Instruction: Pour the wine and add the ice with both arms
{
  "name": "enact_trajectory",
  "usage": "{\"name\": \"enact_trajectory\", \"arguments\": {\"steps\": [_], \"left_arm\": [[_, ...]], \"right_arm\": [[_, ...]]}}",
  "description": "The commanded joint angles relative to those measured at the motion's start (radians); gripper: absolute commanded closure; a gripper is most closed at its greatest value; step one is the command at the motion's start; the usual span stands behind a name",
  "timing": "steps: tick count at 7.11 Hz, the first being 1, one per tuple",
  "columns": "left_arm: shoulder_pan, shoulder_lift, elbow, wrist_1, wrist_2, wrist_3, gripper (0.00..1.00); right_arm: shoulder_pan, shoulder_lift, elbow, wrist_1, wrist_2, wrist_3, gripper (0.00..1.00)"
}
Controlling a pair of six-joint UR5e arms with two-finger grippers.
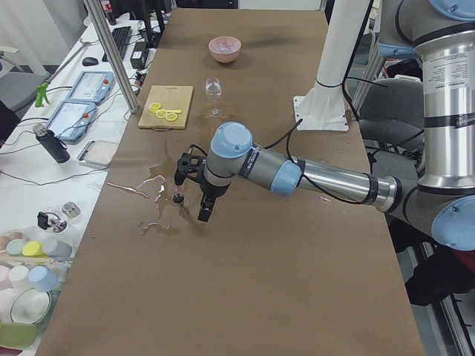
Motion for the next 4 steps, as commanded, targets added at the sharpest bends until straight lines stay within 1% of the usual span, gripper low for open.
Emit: {"name": "enact_trajectory", "arguments": {"steps": [1,2,3,4], "left_arm": [[0.076,0.025,0.079,-0.255,0.007,-0.171,0.02],[0.095,0.029,0.14,-0.384,0.01,-0.207,0.02],[0.116,0.033,0.181,-0.473,0.042,-0.246,0.02],[0.174,0.033,0.205,-0.542,0.102,-0.316,0.02]], "right_arm": [[-0.05,0.076,-0.001,-0.014,0.003,0.052,0.0],[-0.056,0.095,0.002,-0.026,0.006,0.052,0.0],[-0.085,0.139,0.005,-0.066,0.013,0.062,0.0],[-0.136,0.196,-0.004,-0.093,0.003,0.097,0.0]]}}
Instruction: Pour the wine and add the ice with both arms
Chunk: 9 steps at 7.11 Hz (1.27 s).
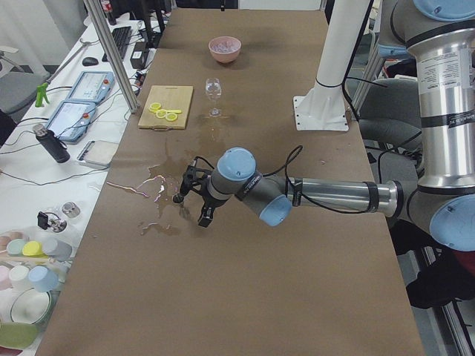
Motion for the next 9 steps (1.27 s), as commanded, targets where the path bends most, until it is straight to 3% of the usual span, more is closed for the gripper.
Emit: {"name": "enact_trajectory", "arguments": {"steps": [1,2,4,6,9], "left_arm": [[0.115,-0.004,0.063,-0.162,0.116,-0.137,0.02],[0.158,-0.022,0.075,-0.199,0.15,-0.2,0.02],[0.262,-0.083,0.099,-0.212,0.254,-0.276,0.02],[0.318,-0.105,0.127,-0.238,0.346,-0.29,0.02],[0.354,-0.163,0.248,-0.334,0.422,-0.316,0.02]], "right_arm": [[-0.095,0.105,-0.016,-0.036,-0.012,0.092,0.0],[-0.15,0.174,-0.044,-0.038,-0.035,0.175,0.0],[-0.219,0.208,-0.073,-0.024,-0.049,0.246,0.0],[-0.256,0.173,-0.072,-0.024,-0.06,0.264,0.0],[-0.314,0.127,-0.078,-0.024,-0.084,0.284,0.0]]}}
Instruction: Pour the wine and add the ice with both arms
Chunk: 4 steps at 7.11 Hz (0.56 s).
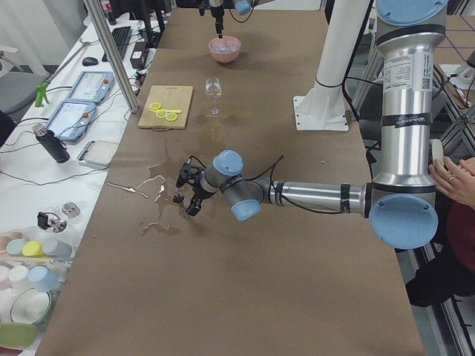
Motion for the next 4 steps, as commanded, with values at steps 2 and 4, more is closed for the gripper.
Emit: {"name": "enact_trajectory", "arguments": {"steps": [2,4], "left_arm": [[0.075,-0.049,0.077,-0.071,0.091,-0.073,0.02],[0.092,-0.049,0.083,-0.071,0.116,-0.071,0.02]], "right_arm": [[-0.051,-0.02,-0.015,0.022,-0.033,0.036,0.05],[-0.066,-0.034,-0.027,0.059,-0.041,0.037,0.1]]}}
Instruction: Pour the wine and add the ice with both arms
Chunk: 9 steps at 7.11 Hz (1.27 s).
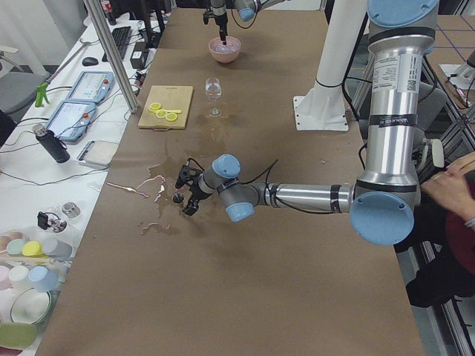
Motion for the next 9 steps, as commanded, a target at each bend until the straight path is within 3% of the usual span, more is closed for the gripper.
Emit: {"name": "enact_trajectory", "arguments": {"steps": [1,4,9], "left_arm": [[0.01,-0.002,0.011,-0.004,0.034,-0.001,0.03],[0.057,-0.005,0.112,-0.144,0.118,-0.002,0.03],[0.064,-0.081,0.156,-0.149,0.169,0.001,0.03]], "right_arm": [[-0.01,-0.004,-0.007,0.017,-0.004,0.003,0.1],[-0.016,0.011,-0.04,0.02,-0.005,0.002,0.1],[-0.013,0.053,-0.112,0.021,-0.011,0.107,0.13]]}}
